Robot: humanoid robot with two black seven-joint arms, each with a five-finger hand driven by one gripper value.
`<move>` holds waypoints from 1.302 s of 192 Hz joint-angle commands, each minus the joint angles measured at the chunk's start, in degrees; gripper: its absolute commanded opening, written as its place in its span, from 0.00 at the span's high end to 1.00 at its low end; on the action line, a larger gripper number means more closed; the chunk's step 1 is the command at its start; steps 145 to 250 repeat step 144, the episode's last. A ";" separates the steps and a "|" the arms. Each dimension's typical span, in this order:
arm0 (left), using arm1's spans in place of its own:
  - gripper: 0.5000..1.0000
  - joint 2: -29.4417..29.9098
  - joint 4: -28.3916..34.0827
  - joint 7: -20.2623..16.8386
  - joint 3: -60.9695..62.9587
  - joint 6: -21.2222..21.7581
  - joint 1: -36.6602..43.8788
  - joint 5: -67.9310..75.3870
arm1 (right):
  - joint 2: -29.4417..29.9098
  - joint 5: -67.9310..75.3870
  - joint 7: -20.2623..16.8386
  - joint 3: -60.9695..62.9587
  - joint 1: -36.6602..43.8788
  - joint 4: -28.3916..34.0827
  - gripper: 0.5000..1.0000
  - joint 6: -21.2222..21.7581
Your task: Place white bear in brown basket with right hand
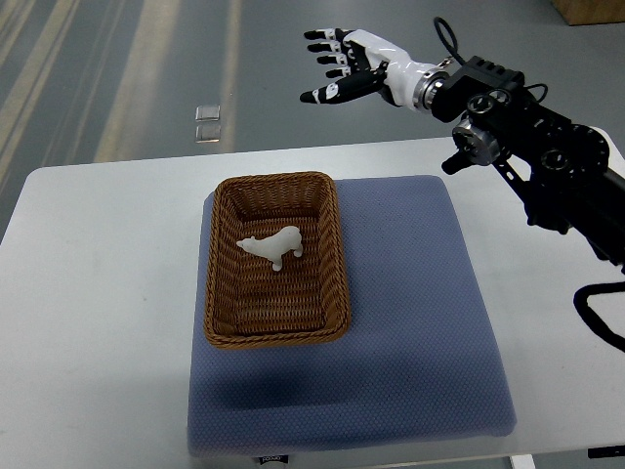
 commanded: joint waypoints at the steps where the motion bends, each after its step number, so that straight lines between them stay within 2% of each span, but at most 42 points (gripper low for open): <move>1: 0.00 0.00 -0.01 0.00 0.00 0.00 0.00 0.00 | 1.32 1.60 1.47 10.62 -6.31 -0.11 0.20 -0.75; 17: 0.00 0.00 -0.01 0.00 0.00 0.00 0.00 0.00 | 3.25 7.41 4.02 15.55 -9.74 -0.29 0.20 -0.75; 41: 0.00 0.00 -0.19 0.00 0.00 0.17 0.00 0.00 | 4.31 23.58 9.47 18.19 -12.73 -3.36 0.20 -0.75; 53: 0.00 0.00 -0.45 0.00 0.00 0.35 0.00 0.00 | 4.40 33.68 11.23 17.92 -13.52 -5.91 0.16 -0.14; 88: 0.00 0.00 -0.45 0.00 0.00 0.44 0.00 0.00 | 6.06 46.17 11.41 17.84 -14.75 -7.76 0.15 0.30; 250: 0.00 0.00 -0.45 0.00 0.00 0.44 0.00 0.00 | 6.94 46.52 11.50 17.75 -15.19 -7.76 0.14 0.30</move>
